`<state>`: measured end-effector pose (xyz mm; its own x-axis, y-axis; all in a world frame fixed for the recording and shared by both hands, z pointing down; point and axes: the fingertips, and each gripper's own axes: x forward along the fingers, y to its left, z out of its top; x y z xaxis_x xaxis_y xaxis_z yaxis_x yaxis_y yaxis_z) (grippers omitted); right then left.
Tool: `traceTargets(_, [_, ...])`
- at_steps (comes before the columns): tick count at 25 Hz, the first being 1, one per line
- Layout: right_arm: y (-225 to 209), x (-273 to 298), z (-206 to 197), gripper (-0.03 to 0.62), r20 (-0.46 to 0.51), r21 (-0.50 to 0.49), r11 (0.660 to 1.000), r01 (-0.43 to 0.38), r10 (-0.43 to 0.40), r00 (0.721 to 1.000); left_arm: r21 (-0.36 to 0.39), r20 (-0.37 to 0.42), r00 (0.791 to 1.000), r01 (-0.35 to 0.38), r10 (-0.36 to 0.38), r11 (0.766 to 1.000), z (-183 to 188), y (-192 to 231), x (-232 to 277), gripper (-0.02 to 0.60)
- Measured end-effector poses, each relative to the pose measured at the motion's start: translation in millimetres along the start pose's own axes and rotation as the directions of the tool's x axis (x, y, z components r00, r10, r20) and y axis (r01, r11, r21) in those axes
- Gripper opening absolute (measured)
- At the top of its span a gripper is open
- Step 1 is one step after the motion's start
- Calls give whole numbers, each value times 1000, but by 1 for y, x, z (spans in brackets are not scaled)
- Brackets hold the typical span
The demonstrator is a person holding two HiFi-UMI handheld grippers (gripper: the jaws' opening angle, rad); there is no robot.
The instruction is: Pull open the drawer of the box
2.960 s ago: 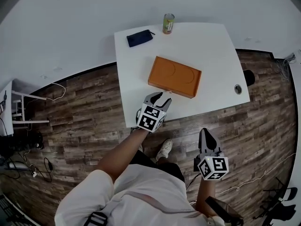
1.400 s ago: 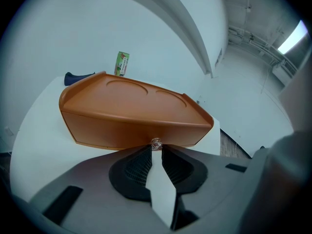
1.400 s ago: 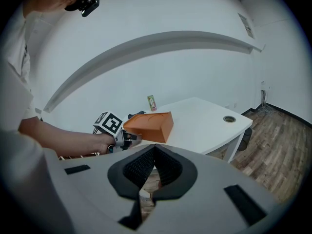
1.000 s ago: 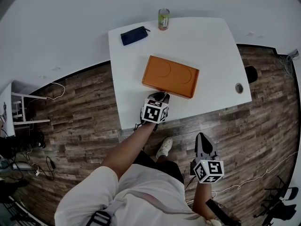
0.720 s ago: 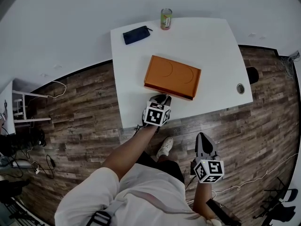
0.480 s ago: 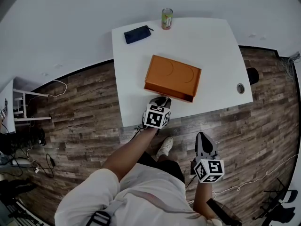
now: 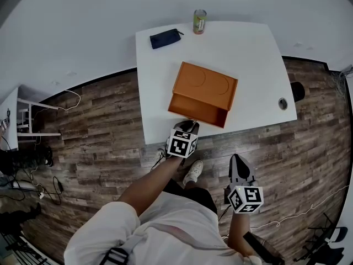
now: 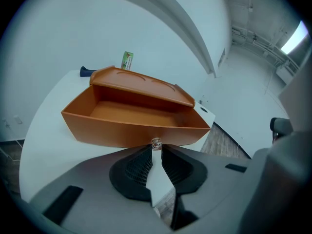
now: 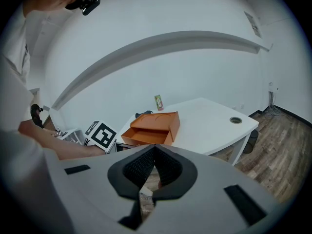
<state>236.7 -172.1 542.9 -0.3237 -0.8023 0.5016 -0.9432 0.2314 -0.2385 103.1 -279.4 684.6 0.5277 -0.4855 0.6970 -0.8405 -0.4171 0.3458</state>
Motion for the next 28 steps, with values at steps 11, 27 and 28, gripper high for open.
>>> traceTargets(11, [-1,-13,-5,-8,1,-11,1000,-18,18,1000,-21,-8,1000,-11,11,1000,-29,-10,-15,69])
traceTargets(27, [8,-23,-11,-8,8,-19,999,-35,35,999,-54,-7,1000,-11,11,998,-42,-12,-24,70])
traceTargets(28, [9,-24,-11,-8,9,-18,999,-35,35,999,-53,-7,1000,-13,13,998,-42,-12,-24,69])
